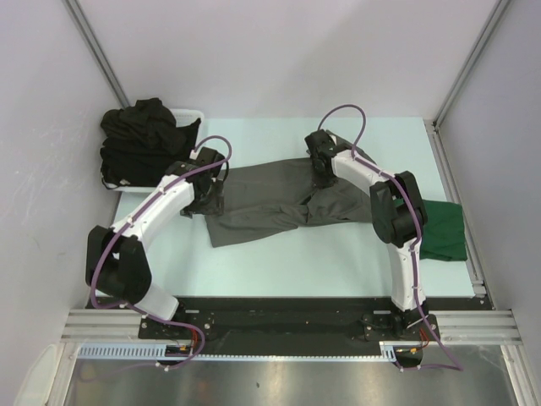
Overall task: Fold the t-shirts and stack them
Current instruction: Fold the flattened tshirt in 1/3 of the way
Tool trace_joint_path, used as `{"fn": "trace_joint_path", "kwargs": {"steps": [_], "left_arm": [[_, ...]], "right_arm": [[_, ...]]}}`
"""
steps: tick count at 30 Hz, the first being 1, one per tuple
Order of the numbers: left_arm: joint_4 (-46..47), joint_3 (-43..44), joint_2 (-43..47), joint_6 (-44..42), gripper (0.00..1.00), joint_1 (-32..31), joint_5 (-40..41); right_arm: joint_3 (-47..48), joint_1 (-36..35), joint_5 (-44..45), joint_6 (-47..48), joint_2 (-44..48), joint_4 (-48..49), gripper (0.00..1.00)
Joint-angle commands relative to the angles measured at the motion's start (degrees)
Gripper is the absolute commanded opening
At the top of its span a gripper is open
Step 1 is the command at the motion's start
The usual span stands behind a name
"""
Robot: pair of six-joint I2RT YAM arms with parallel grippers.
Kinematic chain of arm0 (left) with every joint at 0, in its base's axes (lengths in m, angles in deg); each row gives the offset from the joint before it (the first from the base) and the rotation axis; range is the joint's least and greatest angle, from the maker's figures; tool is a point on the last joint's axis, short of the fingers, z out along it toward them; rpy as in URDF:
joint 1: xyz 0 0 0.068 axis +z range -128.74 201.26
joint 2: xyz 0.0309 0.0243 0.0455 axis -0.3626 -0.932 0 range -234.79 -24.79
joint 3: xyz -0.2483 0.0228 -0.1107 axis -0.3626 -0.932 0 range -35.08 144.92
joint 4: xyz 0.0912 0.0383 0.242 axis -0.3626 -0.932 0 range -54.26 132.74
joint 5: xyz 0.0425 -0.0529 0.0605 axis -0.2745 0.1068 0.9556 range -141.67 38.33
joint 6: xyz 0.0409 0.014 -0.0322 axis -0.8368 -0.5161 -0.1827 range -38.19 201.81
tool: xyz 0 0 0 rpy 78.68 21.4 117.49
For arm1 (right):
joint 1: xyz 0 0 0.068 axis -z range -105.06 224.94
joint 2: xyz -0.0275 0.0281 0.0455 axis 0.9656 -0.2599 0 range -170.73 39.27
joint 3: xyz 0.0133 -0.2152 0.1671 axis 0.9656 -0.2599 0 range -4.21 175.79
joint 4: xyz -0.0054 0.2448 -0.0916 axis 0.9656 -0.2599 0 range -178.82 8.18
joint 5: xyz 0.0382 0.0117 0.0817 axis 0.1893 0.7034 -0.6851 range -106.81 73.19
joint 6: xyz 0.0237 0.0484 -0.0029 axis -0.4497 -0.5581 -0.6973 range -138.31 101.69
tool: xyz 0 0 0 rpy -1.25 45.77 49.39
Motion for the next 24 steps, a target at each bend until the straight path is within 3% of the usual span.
{"fn": "trace_joint_path", "kwargs": {"steps": [1,6,24], "left_arm": [[0.66,-0.32,2.45,-0.51,0.72,0.34,-0.95],[0.75,-0.23,2.45,-0.33,0.72,0.34,-1.30],[1.28,0.56,1.13,-0.95,0.71,0.25,-2.44]], "right_arm": [[-0.35,0.60,0.28,0.36,2.74,0.02,0.14],[-0.35,1.21,0.46,0.89,3.53,-0.07,0.00],[-1.14,6.48,4.68,3.53,8.90,-1.04,0.00]]}}
